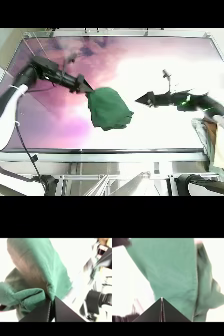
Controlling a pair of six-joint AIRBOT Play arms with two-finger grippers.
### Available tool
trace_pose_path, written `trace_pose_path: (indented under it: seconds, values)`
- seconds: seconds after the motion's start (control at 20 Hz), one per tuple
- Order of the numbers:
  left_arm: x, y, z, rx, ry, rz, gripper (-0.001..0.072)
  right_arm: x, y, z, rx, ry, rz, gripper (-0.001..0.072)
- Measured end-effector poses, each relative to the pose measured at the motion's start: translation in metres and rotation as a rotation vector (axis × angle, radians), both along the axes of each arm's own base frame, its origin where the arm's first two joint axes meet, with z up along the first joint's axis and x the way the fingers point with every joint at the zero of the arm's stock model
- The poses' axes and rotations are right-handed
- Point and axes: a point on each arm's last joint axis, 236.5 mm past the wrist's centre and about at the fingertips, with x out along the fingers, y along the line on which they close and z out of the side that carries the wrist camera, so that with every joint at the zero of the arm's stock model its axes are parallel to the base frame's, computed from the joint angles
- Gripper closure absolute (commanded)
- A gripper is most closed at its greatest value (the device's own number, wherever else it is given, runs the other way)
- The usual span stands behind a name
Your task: Fold the shirts.
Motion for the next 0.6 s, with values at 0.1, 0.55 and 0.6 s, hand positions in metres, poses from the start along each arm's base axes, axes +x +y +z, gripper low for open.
trace_pose_path:
  seconds: [0.1,0.55,0.6]
  values:
    - [0.01,0.009,0.045,-0.006,-0.116,0.017,0.069,0.018,-0.02,0.034,0.009,-0.081,-0.057,0.0688]
    - [-0.048,-0.065,0.147,-0.061,-0.37,-0.129,0.0688,0.024,-0.016,0.058,0.003,-0.125,-0.044,0.0687]
    - [-0.056,-0.082,0.135,-0.064,-0.35,-0.161,0.069,0.022,-0.011,0.056,0.004,-0.118,-0.033,0.0687]
